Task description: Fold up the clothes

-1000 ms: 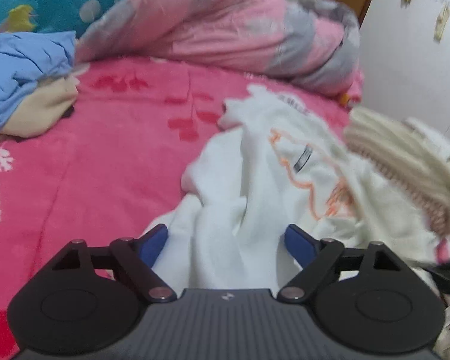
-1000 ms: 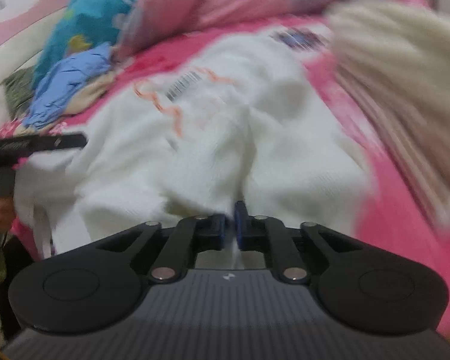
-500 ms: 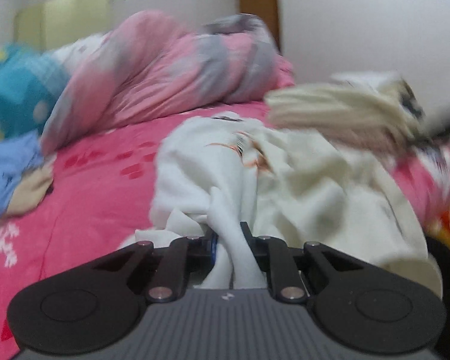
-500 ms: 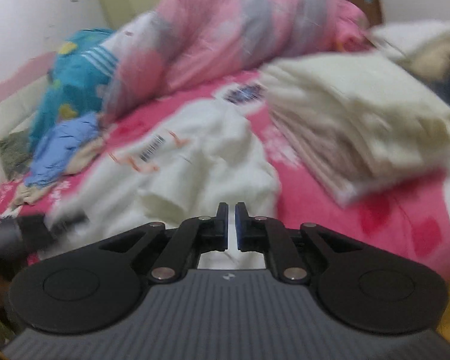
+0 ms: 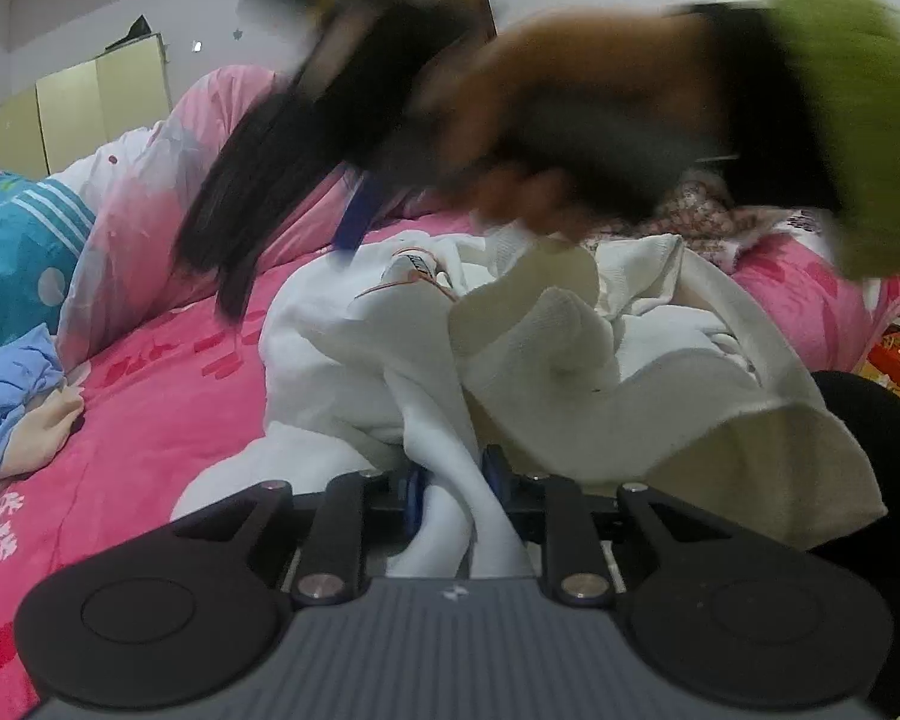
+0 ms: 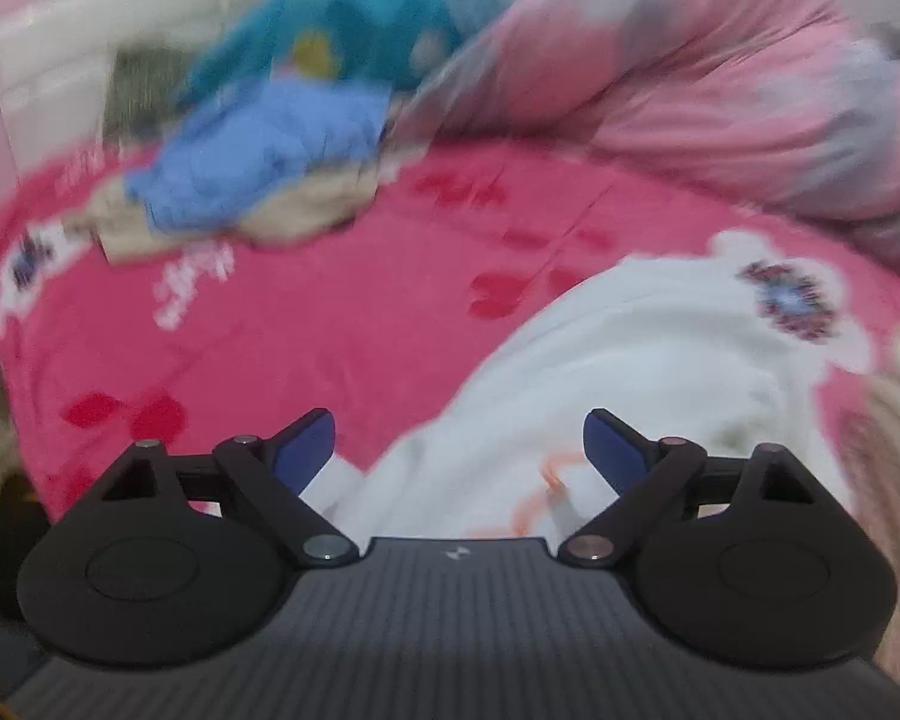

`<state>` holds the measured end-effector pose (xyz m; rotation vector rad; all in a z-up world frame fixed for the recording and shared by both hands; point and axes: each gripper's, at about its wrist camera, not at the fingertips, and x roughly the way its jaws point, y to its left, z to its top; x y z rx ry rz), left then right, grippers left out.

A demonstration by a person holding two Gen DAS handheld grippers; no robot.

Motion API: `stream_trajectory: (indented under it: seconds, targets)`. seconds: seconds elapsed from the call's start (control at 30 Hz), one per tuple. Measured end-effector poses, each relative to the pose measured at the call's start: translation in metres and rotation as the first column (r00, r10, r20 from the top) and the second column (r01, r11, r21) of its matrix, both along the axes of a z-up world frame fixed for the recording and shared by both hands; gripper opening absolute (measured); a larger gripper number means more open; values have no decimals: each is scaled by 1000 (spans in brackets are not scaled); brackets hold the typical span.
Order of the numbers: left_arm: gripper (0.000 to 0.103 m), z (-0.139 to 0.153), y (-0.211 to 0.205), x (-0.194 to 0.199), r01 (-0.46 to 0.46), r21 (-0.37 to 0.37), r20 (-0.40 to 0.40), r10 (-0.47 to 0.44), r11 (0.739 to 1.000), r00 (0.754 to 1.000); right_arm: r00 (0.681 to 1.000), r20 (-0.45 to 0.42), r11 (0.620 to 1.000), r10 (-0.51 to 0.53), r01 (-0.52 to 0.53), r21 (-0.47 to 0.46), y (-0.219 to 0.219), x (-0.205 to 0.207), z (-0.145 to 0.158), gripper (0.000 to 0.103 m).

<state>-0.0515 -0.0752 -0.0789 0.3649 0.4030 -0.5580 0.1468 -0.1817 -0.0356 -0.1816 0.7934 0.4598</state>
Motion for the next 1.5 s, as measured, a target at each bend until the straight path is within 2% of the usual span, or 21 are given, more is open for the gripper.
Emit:
stream_trajectory:
  seconds: [0.03,0.07,0.13,0.17,0.2,0.27,0.3,0.37,0.43,0.53,0.6,0.67,0.7,0.8,0.93,1.0,1.07,1.17,1.33,1.43,1.5]
  targets:
    - [24,0,0,-1,2,2,6,-2,1000,1000,996,-83,1000,10,-12,-23,7,21,-16,90]
    - [26,-1,-1,-1,3,3,10,-3,1000,1000,989,-145,999,4,-11,-51,10,32,-30,85]
    - [30,0,1,-1,3,0,12,-3,1000,1000,979,-203,993,-31,8,-116,11,47,-52,27]
    - [31,0,3,-1,6,-5,11,-5,1000,1000,981,-187,994,-55,37,-98,2,45,-49,22]
    - [31,1,4,-1,9,-13,9,-8,1000,1000,983,-169,997,-75,73,-21,-11,40,-40,12]
    - [33,3,7,-1,12,-27,7,-12,1000,1000,987,-108,979,-122,137,149,-46,22,-16,11]
    - [35,4,7,-2,12,-30,8,-11,999,1000,986,-66,953,-152,164,254,-66,5,1,11]
    - [38,8,8,-2,13,-41,12,-12,999,1000,976,-6,873,-216,196,447,-103,-33,30,11]
    - [38,13,11,-2,18,-65,-6,-18,998,1000,954,16,792,-300,240,562,-136,-75,39,11]
    - [47,16,18,-6,29,-104,-54,-34,994,998,908,-35,677,-418,336,655,-181,-134,9,11]
    - [63,19,23,-9,40,-122,-92,-51,992,994,864,-146,606,-481,449,657,-205,-155,-31,13]
    - [71,24,29,-12,41,-142,-121,-59,989,991,809,-280,526,-517,558,641,-223,-169,-70,19]
    - [76,28,33,-13,39,-157,-136,-61,987,989,793,-313,485,-522,578,657,-227,-176,-81,21]
    - [84,45,52,-13,4,-241,-172,-46,971,984,794,-319,423,-517,561,711,-232,-196,-87,27]
    - [84,66,76,4,-80,-407,-230,-17,910,973,805,-216,523,-552,537,662,-229,-203,-64,32]
    - [84,72,72,19,-96,-417,-246,-10,904,969,805,-156,567,-573,527,633,-231,-209,-53,34]
    - [84,74,54,30,-54,-376,-218,-32,925,975,806,-113,587,-581,512,627,-232,-212,-44,35]
    - [84,70,19,45,55,-272,-182,-107,961,977,824,-42,638,-565,468,612,-226,-207,-33,46]
    - [80,51,-33,63,179,-113,-157,-196,977,968,886,124,815,-447,347,464,-193,-183,-6,62]
    - [64,35,-51,75,213,-52,-185,-219,976,958,919,202,911,-338,266,315,-165,-159,3,63]
    - [53,30,-53,78,225,-60,-203,-232,973,951,941,216,952,-260,212,221,-151,-144,3,63]
